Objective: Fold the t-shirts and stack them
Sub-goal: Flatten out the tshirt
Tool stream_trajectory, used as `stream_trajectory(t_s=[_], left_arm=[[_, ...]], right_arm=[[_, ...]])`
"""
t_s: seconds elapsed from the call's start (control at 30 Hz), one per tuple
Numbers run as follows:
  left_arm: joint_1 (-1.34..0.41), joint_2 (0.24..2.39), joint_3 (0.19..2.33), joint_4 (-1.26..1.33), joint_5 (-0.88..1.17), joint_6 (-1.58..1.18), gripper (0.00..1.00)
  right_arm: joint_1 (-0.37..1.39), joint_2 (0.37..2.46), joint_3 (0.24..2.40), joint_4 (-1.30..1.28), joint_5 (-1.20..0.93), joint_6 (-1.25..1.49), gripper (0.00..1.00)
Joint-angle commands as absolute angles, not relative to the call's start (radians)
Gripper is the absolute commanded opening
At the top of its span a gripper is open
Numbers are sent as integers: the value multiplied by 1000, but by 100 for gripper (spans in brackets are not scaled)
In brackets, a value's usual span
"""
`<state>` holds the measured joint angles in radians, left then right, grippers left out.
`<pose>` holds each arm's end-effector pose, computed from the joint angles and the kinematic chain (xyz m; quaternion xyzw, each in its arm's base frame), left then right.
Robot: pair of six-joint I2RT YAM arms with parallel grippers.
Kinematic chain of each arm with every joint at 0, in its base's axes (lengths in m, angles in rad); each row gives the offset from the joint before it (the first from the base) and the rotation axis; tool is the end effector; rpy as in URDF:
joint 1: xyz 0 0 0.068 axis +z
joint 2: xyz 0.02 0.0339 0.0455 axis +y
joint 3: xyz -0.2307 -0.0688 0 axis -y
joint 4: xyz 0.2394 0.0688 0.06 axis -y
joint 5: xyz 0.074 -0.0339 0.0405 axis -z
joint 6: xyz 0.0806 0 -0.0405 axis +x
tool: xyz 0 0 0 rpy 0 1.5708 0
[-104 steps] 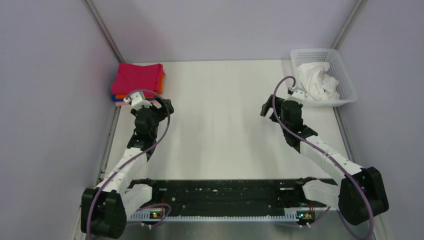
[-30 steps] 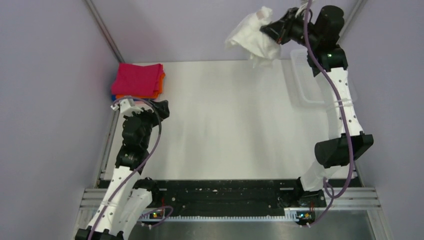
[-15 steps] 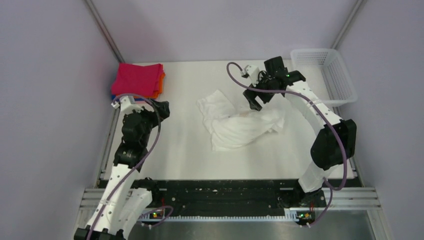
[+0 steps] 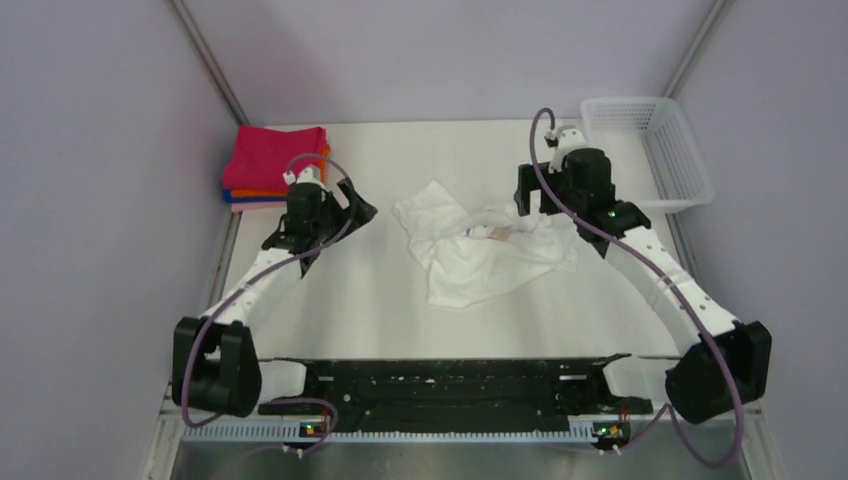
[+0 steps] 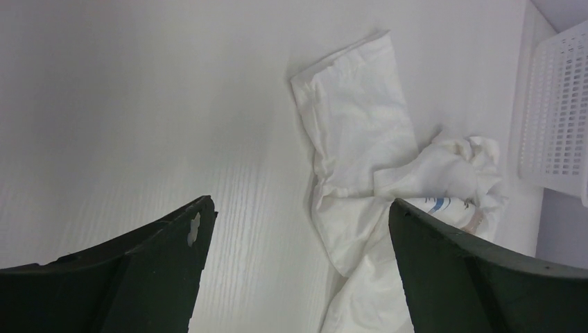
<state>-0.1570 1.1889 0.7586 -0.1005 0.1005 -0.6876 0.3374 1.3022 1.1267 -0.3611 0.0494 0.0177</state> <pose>0.3045 -0.0564 0.2042 -0.2032 0.8429 -0.2432 0.4348 0.3200 0.1081 0.2742 -0.1263 0.8599 0.0662 0.4902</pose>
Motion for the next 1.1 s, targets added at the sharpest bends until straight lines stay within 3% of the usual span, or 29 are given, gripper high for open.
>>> stream_trajectory(t_s=[0.0, 0.23, 0.47, 0.8, 0.9, 0.97, 1.0, 1.03, 1.07], left_arm=[[-158, 1402, 931, -42, 223, -689, 99], [-177, 1766, 1194, -133, 320, -672, 91], [-236, 1913, 1274, -190, 261, -669, 83], [-279, 2021, 1331, -212, 247, -680, 65], [-296, 2031, 1323, -201, 250, -689, 54], [-307, 2038, 1316, -197, 257, -692, 37], [-312, 2038, 1314, -195, 253, -693, 20], [-315, 2037, 1310, -196, 243, -696, 4], [-316, 2032, 1307, -198, 235, -698, 0]], right_arm=[[419, 1170, 1021, -279, -70, 285, 99], [791, 1323, 1023, -347, 45, 342, 92], [1021, 1606, 1117, -344, 153, 365, 86], [1070, 1827, 1154, -316, 319, 368, 76], [1071, 1816, 1113, -299, 323, 396, 71], [1069, 1805, 1077, -287, 349, 415, 62], [1070, 1799, 1067, -287, 364, 424, 56], [1069, 1792, 1057, -286, 384, 433, 46], [1071, 1784, 1046, -280, 403, 442, 34]])
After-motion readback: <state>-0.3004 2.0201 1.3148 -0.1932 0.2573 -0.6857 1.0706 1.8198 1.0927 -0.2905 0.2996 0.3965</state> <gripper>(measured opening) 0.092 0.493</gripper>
